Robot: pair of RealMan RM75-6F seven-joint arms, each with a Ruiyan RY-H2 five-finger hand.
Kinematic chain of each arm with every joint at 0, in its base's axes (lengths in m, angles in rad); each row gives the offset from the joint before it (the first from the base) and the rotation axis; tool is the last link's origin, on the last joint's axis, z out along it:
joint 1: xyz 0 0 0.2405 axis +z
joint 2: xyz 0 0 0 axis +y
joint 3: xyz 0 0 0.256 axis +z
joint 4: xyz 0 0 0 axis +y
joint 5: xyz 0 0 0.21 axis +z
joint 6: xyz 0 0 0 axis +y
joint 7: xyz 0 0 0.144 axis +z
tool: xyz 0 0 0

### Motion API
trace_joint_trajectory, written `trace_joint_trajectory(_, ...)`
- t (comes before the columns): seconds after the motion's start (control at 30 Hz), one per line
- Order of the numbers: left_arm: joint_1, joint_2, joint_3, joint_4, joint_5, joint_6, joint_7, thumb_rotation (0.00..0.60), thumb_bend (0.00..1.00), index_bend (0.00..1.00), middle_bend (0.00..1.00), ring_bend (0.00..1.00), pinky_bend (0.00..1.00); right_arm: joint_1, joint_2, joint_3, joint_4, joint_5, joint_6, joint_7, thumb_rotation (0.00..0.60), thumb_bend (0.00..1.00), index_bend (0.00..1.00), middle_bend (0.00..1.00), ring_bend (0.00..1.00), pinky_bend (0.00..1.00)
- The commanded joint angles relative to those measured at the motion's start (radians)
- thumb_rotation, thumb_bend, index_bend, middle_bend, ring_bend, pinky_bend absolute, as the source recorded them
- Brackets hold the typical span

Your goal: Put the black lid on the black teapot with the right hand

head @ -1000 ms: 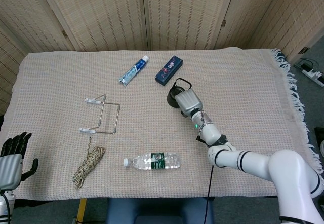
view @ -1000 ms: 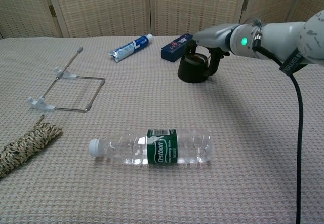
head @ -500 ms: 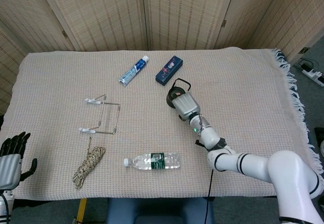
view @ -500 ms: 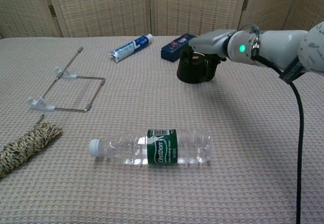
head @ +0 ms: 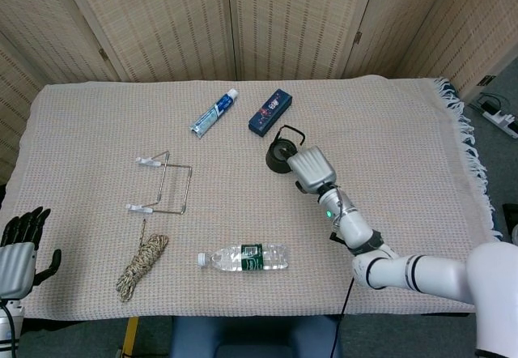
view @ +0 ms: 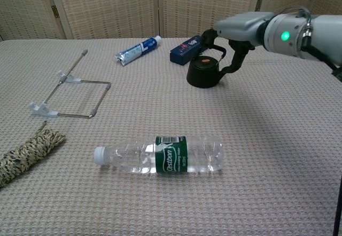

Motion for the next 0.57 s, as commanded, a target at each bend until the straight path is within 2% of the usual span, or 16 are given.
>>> trace_joint_trajectory(0.03,-0.006,-0.002,-0.003,0.003,0.003,-0.005,-0.003,0.600,0.43,0.00,0.00,0.00,0.00,-0.167,0.176,-0.068,-0.213,-0.136,0.194,0.064,0.600,0.34,0.16,0.24,0.59,0.64)
trace_joint_trajectory(0.17,-0.015,-0.003,-0.004,0.003,0.011,-0.010,-0.005,0.600,0.43,0.00,0.00,0.00,0.00,-0.323,0.262,-0.137,-0.292,-0.275,0.354,0.171,0.600,0.34,0.16,0.23,0.36,0.40)
trace_joint_trajectory(0.27,-0.023,-0.003,-0.005,-0.003,0.016,-0.013,0.002,0.600,0.43,0.00,0.00,0.00,0.00,-0.446,0.293,-0.196,-0.295,-0.379,0.472,0.257,0.600,0.34,0.14,0.18,0.23,0.25)
trace_joint_trajectory(0.37,-0.029,-0.004,-0.005,-0.015,0.028,-0.011,0.013,0.600,0.43,0.00,0.00,0.00,0.00,-0.563,0.300,-0.237,-0.274,-0.452,0.582,0.337,0.600,0.34,0.12,0.15,0.19,0.21)
trace_joint_trajectory(0.47,-0.035,-0.006,-0.004,-0.027,0.037,-0.010,0.027,0.600,0.43,0.00,0.00,0.00,0.00,-0.664,0.297,-0.257,-0.254,-0.471,0.661,0.390,0.600,0.34,0.12,0.14,0.21,0.21)
trace_joint_trajectory(0.57,-0.041,-0.009,-0.005,-0.035,0.038,-0.014,0.039,0.600,0.43,0.00,0.00,0.00,0.00,-0.726,0.298,-0.263,-0.247,-0.477,0.688,0.425,0.600,0.34,0.12,0.14,0.23,0.21)
